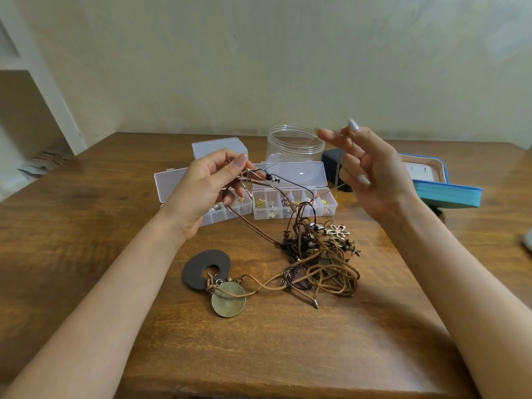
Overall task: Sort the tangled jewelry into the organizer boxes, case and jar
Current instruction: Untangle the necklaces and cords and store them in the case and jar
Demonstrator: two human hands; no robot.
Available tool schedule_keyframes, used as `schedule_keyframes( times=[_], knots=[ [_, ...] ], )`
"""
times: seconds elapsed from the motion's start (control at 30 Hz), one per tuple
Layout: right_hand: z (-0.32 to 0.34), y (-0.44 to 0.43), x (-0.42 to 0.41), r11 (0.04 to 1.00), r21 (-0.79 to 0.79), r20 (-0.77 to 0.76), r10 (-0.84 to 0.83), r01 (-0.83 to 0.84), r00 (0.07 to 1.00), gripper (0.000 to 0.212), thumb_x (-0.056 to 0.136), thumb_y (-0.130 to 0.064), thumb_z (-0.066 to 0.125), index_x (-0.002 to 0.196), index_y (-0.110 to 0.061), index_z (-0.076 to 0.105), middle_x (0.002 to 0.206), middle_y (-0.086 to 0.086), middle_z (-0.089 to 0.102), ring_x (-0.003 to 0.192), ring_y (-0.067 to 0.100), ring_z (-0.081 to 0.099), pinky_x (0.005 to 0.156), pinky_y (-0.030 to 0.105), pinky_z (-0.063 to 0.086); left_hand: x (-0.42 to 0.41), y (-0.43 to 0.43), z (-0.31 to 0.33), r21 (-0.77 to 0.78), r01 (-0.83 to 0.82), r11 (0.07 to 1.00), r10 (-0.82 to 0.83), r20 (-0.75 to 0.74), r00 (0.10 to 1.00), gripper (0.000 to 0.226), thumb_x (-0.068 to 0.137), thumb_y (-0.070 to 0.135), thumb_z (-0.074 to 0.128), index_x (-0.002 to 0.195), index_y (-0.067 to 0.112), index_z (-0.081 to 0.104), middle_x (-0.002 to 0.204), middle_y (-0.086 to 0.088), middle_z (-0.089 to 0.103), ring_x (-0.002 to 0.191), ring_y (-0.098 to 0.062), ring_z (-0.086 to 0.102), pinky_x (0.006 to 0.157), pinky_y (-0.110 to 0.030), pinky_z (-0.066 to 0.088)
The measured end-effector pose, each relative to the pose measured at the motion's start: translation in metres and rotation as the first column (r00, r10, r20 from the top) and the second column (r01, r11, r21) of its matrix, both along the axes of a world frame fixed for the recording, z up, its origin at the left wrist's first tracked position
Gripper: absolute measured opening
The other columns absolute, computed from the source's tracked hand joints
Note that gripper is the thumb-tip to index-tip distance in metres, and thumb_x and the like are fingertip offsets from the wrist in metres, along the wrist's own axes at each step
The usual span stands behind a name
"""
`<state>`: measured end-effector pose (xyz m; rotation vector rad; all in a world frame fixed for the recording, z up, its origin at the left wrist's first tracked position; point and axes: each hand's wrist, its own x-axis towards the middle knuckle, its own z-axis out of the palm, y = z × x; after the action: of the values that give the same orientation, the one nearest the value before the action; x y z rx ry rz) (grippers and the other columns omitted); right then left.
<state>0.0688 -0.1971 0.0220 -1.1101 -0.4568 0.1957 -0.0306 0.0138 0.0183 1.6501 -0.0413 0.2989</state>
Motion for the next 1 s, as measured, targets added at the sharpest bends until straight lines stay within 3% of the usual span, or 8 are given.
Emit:
schedule_keyframes(
  times=[0.23,0.43,0.5,0.57,0.67,0.73,0.87,1.0],
  knots=[
    [-0.005,0.006,-0.003,0.993,-0.121,0.001,0.017,-0.017,1.0,0.006,0.091,-0.023,0.054,0.087,-0.018,0.054,0.1,0.006,0.072,0.038,0.006,0.025,0.041,0.017,0.023,-0.001,0.0,0.002,-0.071,0.022,0.997,-0.019,0.039,0.999,0.016,0.095,0.021,0.048,0.086,0.013,0.058,0.072,0.002,0.07,0.052,-0.005,0.051,0.044,-0.013,0.039],
    [-0.01,0.015,-0.013,0.873,-0.483,0.125,-0.004,0.064,0.992,0.016,0.091,-0.02,0.061,0.098,-0.007,0.056,0.09,0.011,0.074,0.043,0.012,0.043,0.044,0.02,0.041,-0.001,-0.001,0.002,-0.063,0.036,0.997,-0.033,0.047,0.998,0.019,0.096,0.022,0.047,0.083,0.014,0.057,0.067,0.005,0.066,0.051,-0.006,0.048,0.044,-0.014,0.038],
    [-0.011,0.019,-0.016,0.865,-0.497,0.138,-0.006,0.074,0.99,0.015,0.089,-0.02,0.064,0.094,-0.006,0.06,0.085,0.01,0.074,0.046,0.012,0.048,0.047,0.021,0.043,-0.001,-0.002,0.001,-0.062,0.044,0.997,-0.04,0.055,0.998,0.019,0.096,0.022,0.045,0.083,0.014,0.056,0.066,0.005,0.067,0.05,-0.007,0.048,0.043,-0.014,0.037],
    [-0.012,0.021,-0.018,0.854,-0.497,0.189,-0.065,0.153,0.98,0.013,0.086,-0.021,0.067,0.09,-0.009,0.063,0.085,0.006,0.073,0.055,0.009,0.054,0.055,0.021,0.047,-0.001,-0.002,0.001,-0.048,0.047,0.998,-0.044,0.066,0.997,0.019,0.097,0.022,0.045,0.083,0.014,0.056,0.067,0.004,0.068,0.05,-0.007,0.048,0.043,-0.014,0.037],
    [-0.012,0.023,-0.018,0.777,-0.501,0.421,-0.168,0.382,0.892,0.013,0.085,-0.02,0.069,0.096,-0.019,0.064,0.096,-0.005,0.069,0.082,0.007,0.062,0.077,0.027,0.054,-0.001,-0.002,0.001,-0.009,0.044,0.999,-0.043,0.078,0.996,0.019,0.095,0.023,0.047,0.083,0.014,0.057,0.069,0.002,0.069,0.051,-0.008,0.048,0.044,-0.015,0.036],
    [-0.008,0.024,-0.023,0.826,-0.492,0.432,-0.041,0.274,0.901,0.016,0.089,-0.012,0.063,0.103,-0.019,0.063,0.103,-0.005,0.069,0.087,0.012,0.065,0.083,0.033,0.055,0.0,-0.002,0.0,0.023,0.051,0.998,-0.053,0.087,0.995,0.019,0.094,0.024,0.048,0.083,0.014,0.058,0.071,0.0,0.07,0.052,-0.008,0.048,0.044,-0.015,0.037],
    [-0.006,0.023,-0.033,0.822,-0.543,0.227,0.341,-0.172,0.912,0.028,0.093,0.006,0.048,0.11,-0.011,0.061,0.099,0.002,0.071,0.066,0.016,0.063,0.064,0.029,0.055,0.0,-0.002,-0.002,0.066,0.059,0.996,-0.065,0.095,0.993,0.019,0.09,0.03,0.049,0.084,0.014,0.058,0.071,0.0,0.07,0.058,-0.011,0.049,0.046,-0.016,0.037],
    [-0.011,0.023,-0.032,0.773,-0.58,0.163,0.42,-0.258,0.892,0.02,0.093,0.005,0.048,0.101,-0.007,0.062,0.087,0.006,0.071,0.054,0.012,0.058,0.049,0.02,0.049,0.0,-0.001,-0.002,0.092,0.06,0.994,-0.069,0.106,0.992,0.021,0.087,0.033,0.051,0.084,0.014,0.058,0.071,0.002,0.069,0.062,-0.015,0.048,0.046,-0.016,0.037]
  ],
)
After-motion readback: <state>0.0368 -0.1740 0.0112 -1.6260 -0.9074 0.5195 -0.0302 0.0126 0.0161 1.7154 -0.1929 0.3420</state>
